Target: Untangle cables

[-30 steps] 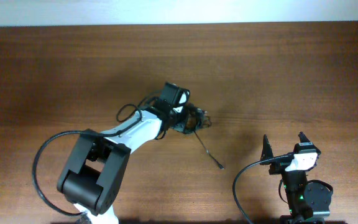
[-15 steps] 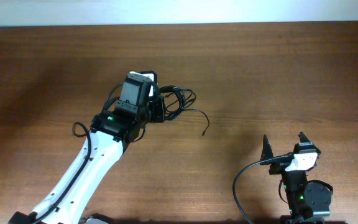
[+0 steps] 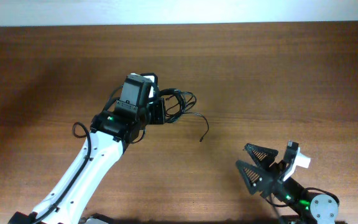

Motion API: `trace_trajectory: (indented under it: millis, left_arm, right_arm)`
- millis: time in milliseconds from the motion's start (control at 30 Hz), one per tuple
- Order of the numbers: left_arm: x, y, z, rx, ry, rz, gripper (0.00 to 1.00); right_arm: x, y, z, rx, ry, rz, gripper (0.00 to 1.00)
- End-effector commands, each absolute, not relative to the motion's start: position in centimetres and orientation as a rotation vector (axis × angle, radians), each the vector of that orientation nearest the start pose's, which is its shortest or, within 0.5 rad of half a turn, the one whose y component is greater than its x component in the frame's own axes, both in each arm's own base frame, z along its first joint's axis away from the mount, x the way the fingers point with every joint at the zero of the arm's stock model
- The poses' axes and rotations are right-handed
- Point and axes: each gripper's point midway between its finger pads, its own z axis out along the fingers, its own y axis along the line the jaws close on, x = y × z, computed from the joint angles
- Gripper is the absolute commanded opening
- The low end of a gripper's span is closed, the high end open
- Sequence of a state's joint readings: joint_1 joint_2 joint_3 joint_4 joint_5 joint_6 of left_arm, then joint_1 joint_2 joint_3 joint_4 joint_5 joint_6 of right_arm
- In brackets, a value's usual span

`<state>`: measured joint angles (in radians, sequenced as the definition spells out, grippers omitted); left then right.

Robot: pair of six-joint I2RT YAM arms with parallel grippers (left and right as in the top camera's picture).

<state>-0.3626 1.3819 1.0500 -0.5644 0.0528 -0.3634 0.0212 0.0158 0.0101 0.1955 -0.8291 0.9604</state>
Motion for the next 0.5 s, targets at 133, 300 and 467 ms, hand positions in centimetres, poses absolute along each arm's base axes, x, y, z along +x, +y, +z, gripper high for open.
trace_trajectory:
  millis: [133, 300, 467]
  left_arm:
    - [34.1, -16.0, 16.8, 0.036, 2.481, -0.463, 0.00]
    - [34.2, -17.7, 17.6, 0.025, 2.444, -0.518, 0.00]
    - [33.4, -17.4, 16.8, -0.010, 2.495, -0.516, 0.00]
  right_arm:
    - [19.6, 12.9, 23.1, 0.510, 1.672, 1.786, 0.99]
    - [21.9, 17.2, 25.0, 0.434, 1.893, 1.817, 0.98]
    - [27.4, 25.8, 18.5, 0.382, 2.021, 1.612, 0.86]
